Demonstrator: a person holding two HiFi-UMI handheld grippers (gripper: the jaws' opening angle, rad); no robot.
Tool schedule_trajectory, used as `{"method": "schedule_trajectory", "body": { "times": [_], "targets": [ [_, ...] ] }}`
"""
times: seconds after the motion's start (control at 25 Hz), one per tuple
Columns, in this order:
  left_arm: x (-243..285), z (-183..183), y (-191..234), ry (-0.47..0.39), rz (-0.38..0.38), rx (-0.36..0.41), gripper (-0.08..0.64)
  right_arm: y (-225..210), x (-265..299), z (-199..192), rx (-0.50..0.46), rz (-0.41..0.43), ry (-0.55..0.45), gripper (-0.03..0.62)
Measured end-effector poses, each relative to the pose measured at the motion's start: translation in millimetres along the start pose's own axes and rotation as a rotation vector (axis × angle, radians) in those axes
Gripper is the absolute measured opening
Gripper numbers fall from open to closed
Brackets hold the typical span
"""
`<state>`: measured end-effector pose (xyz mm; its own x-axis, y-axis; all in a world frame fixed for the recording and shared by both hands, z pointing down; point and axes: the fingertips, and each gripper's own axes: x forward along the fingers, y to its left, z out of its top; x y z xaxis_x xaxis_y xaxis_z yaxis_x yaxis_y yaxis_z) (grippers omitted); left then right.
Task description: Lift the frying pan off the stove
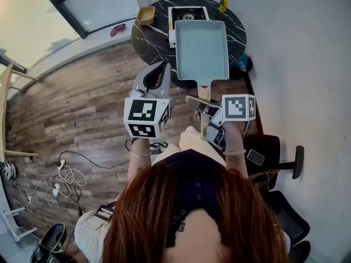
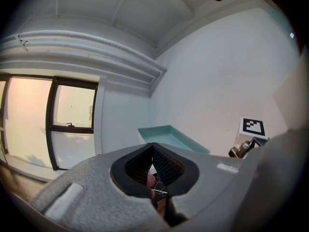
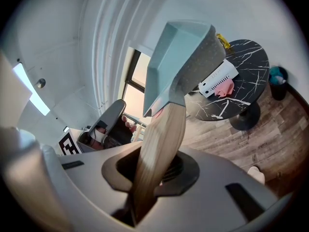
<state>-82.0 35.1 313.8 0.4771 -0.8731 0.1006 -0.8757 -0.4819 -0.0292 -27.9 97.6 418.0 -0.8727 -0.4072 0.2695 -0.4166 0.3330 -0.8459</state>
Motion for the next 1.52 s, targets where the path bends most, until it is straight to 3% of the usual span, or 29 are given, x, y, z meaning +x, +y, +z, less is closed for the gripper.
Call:
{"method": "schedule_trajectory", "body": {
  "times": [0.48,1.52],
  "targets": [
    [-39.6,1.9,-5.9,-0.020,-0.020,-0.011,0.012,27.8,-8.0,-31.7,-0.020,-0.011,-0.026,0.062],
    [-79.6,-11.6,-11.6,-0.004,-0.015,0.010,0.012,43.5,-9.3,-66.3,-0.038,0.007,-0.032,0.063]
  ]
}}
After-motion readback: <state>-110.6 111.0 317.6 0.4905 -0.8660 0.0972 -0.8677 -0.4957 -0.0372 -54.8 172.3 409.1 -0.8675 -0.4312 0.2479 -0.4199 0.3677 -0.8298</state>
